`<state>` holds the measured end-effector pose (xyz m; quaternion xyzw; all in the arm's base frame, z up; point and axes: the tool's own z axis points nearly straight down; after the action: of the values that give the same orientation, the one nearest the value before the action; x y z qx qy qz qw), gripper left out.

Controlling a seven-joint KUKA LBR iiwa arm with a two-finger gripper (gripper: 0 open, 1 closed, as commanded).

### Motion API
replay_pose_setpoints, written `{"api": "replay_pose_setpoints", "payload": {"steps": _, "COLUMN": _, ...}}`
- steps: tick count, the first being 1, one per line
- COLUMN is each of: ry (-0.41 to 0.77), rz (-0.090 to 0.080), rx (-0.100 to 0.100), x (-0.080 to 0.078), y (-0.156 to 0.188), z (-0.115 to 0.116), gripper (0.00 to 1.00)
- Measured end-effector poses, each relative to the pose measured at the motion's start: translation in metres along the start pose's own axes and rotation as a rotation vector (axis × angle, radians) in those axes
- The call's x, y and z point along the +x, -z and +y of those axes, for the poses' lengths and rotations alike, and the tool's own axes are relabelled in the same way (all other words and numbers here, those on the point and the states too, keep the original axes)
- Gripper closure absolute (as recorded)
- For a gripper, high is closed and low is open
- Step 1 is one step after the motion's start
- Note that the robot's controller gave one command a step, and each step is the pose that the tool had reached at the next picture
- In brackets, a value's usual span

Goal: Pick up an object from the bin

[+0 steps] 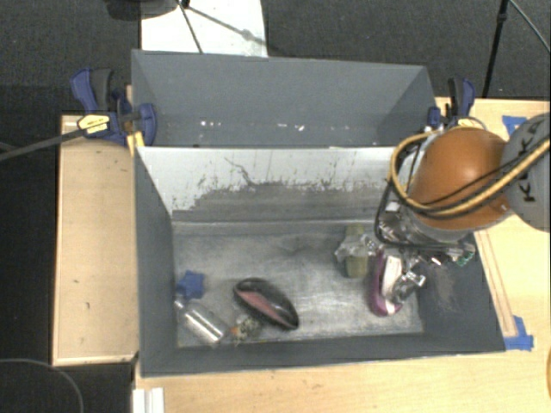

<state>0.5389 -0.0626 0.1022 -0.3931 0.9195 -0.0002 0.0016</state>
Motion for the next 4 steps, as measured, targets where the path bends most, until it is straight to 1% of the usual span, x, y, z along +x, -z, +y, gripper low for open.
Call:
{"api": "replay_pose_setpoints", "payload": {"steps": 1, "ry": 0.416, "rz": -0.001, "rx": 0.001, "x": 0.025, "y": -0.002, "z": -0.024, "gripper": 0.0}}
{"api": "replay_pose_setpoints", "payload": {"steps": 2, "ry": 0.76, "rz": 0.027, "rx": -0.01, "x": -0.031, "y": -0.021, "z": -0.047, "gripper": 0.0}}
{"api": "replay_pose_setpoints", "payload": {"steps": 3, "ry": 1.23, "rz": 0.004, "rx": 0.009, "x": -0.012, "y": -0.025, "z": -0.042, "gripper": 0.0}}
{"api": "replay_pose_setpoints", "payload": {"steps": 4, "ry": 1.223, "rz": 0.008, "rx": 0.01, "x": -0.011, "y": -0.025, "z": -0.044, "gripper": 1.0}}
